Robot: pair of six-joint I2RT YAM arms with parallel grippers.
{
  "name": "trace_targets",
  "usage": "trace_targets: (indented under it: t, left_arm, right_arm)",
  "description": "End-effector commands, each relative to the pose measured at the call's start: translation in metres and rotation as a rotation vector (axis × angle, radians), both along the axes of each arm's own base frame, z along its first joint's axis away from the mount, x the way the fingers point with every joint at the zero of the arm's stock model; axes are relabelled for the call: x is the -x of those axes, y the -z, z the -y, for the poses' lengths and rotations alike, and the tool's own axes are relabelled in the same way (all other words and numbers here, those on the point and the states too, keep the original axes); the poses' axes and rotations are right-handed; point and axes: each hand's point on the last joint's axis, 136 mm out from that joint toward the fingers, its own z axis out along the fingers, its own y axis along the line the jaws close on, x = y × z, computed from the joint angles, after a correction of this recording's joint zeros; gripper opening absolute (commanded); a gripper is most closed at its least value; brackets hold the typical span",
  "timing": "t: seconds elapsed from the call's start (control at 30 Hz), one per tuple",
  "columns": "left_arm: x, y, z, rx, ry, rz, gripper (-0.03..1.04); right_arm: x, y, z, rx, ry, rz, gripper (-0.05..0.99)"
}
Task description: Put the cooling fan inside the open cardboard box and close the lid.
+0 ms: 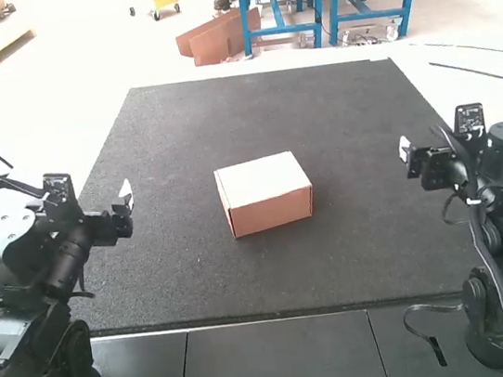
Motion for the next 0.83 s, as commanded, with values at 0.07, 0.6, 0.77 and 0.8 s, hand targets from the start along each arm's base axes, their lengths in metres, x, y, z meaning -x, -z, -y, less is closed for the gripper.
trace_targets:
  t: [0.07, 0.6, 0.77, 0.8]
  left_arm:
    - [0.001, -0.001, -0.021, 0.01, -0.084, 0.012, 0.97]
    - [0.0, 0.005, -0.002, -0.029, 0.003, -0.015, 0.97]
    - [0.0, 0.005, -0.002, -0.029, 0.002, -0.013, 0.97]
    - [0.0, 0.005, -0.002, -0.029, 0.002, -0.015, 0.97]
  right_arm:
    - [0.016, -0.008, 0.002, 0.01, 0.01, 0.093, 0.9]
    - [0.032, 0.014, 0.015, 0.043, 0.076, 0.016, 0.91]
    - [0.032, 0.014, 0.012, 0.061, 0.06, 0.019, 0.91]
    - [0.032, 0.014, 0.011, 0.061, 0.057, 0.019, 0.91]
